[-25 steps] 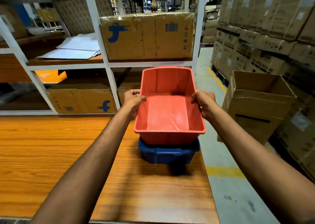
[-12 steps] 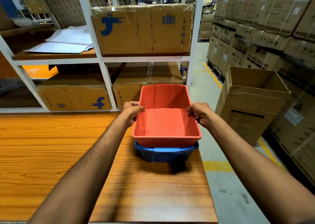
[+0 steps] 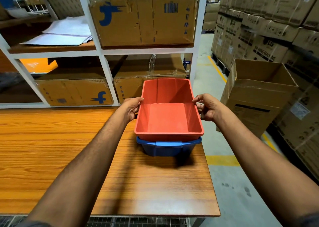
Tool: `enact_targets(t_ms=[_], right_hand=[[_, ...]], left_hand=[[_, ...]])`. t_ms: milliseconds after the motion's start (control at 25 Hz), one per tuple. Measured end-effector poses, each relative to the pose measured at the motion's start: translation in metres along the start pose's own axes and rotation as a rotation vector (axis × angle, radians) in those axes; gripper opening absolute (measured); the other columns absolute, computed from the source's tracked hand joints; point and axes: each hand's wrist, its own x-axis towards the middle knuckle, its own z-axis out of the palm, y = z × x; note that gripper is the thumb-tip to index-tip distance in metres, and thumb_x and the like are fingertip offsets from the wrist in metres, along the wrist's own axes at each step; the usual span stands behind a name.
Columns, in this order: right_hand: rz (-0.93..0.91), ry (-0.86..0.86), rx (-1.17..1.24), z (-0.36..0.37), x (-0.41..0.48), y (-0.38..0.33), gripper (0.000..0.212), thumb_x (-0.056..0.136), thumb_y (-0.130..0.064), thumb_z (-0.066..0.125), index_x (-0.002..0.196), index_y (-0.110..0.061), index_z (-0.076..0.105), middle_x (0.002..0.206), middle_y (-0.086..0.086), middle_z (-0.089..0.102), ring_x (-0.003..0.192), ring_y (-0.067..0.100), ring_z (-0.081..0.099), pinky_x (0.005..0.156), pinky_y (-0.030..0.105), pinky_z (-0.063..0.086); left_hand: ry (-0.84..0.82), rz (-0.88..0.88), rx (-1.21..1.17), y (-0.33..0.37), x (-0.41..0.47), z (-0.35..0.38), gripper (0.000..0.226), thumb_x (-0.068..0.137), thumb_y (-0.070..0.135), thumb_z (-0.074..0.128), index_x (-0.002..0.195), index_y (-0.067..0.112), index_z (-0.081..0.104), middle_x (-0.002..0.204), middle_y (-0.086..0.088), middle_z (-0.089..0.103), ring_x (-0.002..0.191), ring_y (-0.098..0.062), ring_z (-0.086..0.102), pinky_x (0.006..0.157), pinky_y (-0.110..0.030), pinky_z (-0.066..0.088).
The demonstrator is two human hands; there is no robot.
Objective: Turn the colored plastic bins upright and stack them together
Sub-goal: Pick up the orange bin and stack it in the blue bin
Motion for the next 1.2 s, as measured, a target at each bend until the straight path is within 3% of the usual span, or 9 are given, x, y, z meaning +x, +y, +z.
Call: enact_targets(t_ms=[120, 320, 440, 520, 680, 840, 960, 1040, 1200], right_hand=[[0.012, -0.005, 0.02, -0.001, 0.0, -0.001, 0.021, 0.082, -0.003, 0.053, 0.099, -0.014, 0.053, 0.078, 0.005, 0.059, 0.063, 0.018, 0.057, 0.065, 0.031, 0.052], [0.031, -0.005, 0.007, -0.004, 0.004, -0.002, 0.029, 0.078, -0.002, 0.058, 0.106, -0.009, 0.061, 0.089, 0.006, 0.064, 0.079, 0.018, 0.064, 0.087, 0.031, 0.057], [0.014, 0.014, -0.011, -0.002, 0.002, -0.001, 0.026, 0.08, -0.002, 0.057, 0.105, -0.009, 0.062, 0.09, 0.005, 0.064, 0.078, 0.016, 0.062, 0.096, 0.032, 0.054], [0.007, 0.022, -0.015, -0.002, 0.001, 0.0, 0.023, 0.081, -0.003, 0.056, 0.103, -0.009, 0.062, 0.087, 0.004, 0.064, 0.073, 0.014, 0.061, 0.092, 0.03, 0.054], [-0.107, 0.079, -0.111, 0.003, -0.005, -0.001, 0.019, 0.083, -0.002, 0.055, 0.093, -0.015, 0.064, 0.082, -0.001, 0.065, 0.066, 0.009, 0.061, 0.067, 0.025, 0.051], [-0.12, 0.09, -0.217, 0.002, -0.011, 0.001, 0.016, 0.086, -0.002, 0.058, 0.096, -0.013, 0.063, 0.084, 0.001, 0.066, 0.07, 0.011, 0.063, 0.075, 0.031, 0.054], [-0.17, 0.105, -0.217, 0.003, -0.015, 0.003, 0.023, 0.085, 0.001, 0.058, 0.104, -0.011, 0.064, 0.091, 0.001, 0.067, 0.078, 0.012, 0.065, 0.067, 0.029, 0.053], [-0.279, 0.176, -0.216, 0.006, -0.017, 0.004, 0.029, 0.085, 0.002, 0.06, 0.11, -0.012, 0.064, 0.092, 0.0, 0.065, 0.087, 0.014, 0.063, 0.068, 0.029, 0.051], [-0.585, 0.257, -0.294, 0.01, -0.033, 0.013, 0.03, 0.083, -0.006, 0.062, 0.11, -0.018, 0.067, 0.104, 0.004, 0.071, 0.095, 0.019, 0.066, 0.069, 0.027, 0.049]], left_hand=[[-0.015, -0.032, 0.012, 0.002, -0.002, -0.001, 0.014, 0.097, 0.018, 0.063, 0.083, 0.016, 0.062, 0.055, 0.007, 0.06, 0.044, -0.006, 0.057, 0.043, -0.019, 0.052], [-0.031, -0.037, 0.023, 0.001, 0.0, -0.003, 0.011, 0.098, 0.017, 0.06, 0.088, 0.016, 0.064, 0.067, 0.003, 0.052, 0.057, -0.011, 0.053, 0.055, -0.025, 0.052], [-0.041, -0.035, 0.02, -0.001, -0.002, -0.001, 0.011, 0.099, 0.017, 0.059, 0.089, 0.017, 0.064, 0.07, 0.003, 0.055, 0.06, -0.012, 0.053, 0.061, -0.027, 0.052], [-0.039, -0.027, 0.028, 0.0, -0.004, -0.001, 0.006, 0.099, 0.016, 0.06, 0.096, 0.014, 0.065, 0.074, 0.001, 0.059, 0.063, -0.012, 0.057, 0.06, -0.029, 0.052], [0.006, 0.027, 0.023, -0.001, -0.007, -0.002, 0.015, 0.096, 0.012, 0.065, 0.111, 0.009, 0.066, 0.083, -0.002, 0.065, 0.072, -0.013, 0.063, 0.069, -0.029, 0.056], [0.011, 0.013, 0.068, -0.007, -0.017, -0.006, 0.008, 0.096, 0.02, 0.068, 0.101, 0.014, 0.067, 0.092, -0.001, 0.069, 0.078, -0.012, 0.064, 0.077, -0.033, 0.055], [0.031, 0.033, 0.074, -0.011, -0.027, -0.01, 0.011, 0.095, 0.018, 0.069, 0.105, 0.014, 0.071, 0.098, -0.003, 0.071, 0.081, -0.011, 0.065, 0.073, -0.03, 0.053], [0.063, 0.083, 0.048, -0.01, -0.036, -0.012, 0.022, 0.093, 0.015, 0.069, 0.115, 0.012, 0.073, 0.101, -0.002, 0.071, 0.086, -0.012, 0.065, 0.067, -0.026, 0.05], [0.197, 0.284, -0.003, -0.01, -0.067, -0.012, 0.03, 0.093, 0.016, 0.07, 0.123, 0.017, 0.067, 0.116, 0.0, 0.068, 0.105, -0.014, 0.061, 0.07, -0.024, 0.046]])
